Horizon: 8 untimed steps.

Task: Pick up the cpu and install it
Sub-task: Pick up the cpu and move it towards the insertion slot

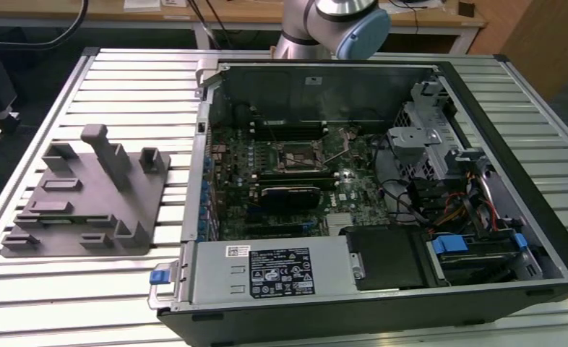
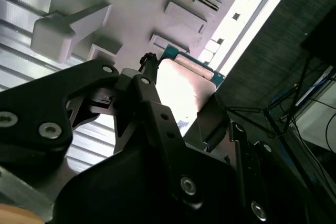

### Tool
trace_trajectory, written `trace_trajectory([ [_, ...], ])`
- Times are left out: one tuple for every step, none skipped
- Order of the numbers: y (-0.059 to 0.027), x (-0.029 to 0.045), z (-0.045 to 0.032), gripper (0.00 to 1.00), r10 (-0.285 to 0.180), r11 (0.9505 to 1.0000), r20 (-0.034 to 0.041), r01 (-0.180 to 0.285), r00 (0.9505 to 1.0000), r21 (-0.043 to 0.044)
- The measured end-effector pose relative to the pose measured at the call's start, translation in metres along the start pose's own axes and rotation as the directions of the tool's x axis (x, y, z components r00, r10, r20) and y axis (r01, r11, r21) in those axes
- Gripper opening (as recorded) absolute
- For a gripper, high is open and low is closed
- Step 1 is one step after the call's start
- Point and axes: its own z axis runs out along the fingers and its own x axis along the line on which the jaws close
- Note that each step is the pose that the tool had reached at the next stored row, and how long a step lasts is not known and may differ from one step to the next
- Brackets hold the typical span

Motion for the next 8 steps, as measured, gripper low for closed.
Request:
trace_trajectory([
  [0.0001,-0.0001,-0.0022,0.55,0.0,1.0,0.0001,0.0,1.0,0.0],
  [0.0002,-0.0002,-0.0044,0.55,0.0,1.0,0.0002,0.0,1.0,-0.0001],
  [0.0003,-0.0002,-0.0066,0.55,0.0,1.0,0.0001,0.0,1.0,-0.0001],
  [0.0004,-0.0003,-0.0089,0.55,0.0,1.0,0.0001,0.0,1.0,-0.0001],
  [0.0005,-0.0003,-0.0113,0.55,0.0,1.0,0.0,0.0,1.0,0.0],
  [0.0006,-0.0005,-0.0137,0.55,0.0,1.0,0.0,0.0,1.0,0.0],
  [0.0006,-0.0005,-0.0159,0.55,0.0,1.0,0.0001,0.0,1.0,-0.0001],
  [0.0007,-0.0006,-0.018,0.55,0.0,1.0,0.0001,0.0,1.0,-0.0001],
])
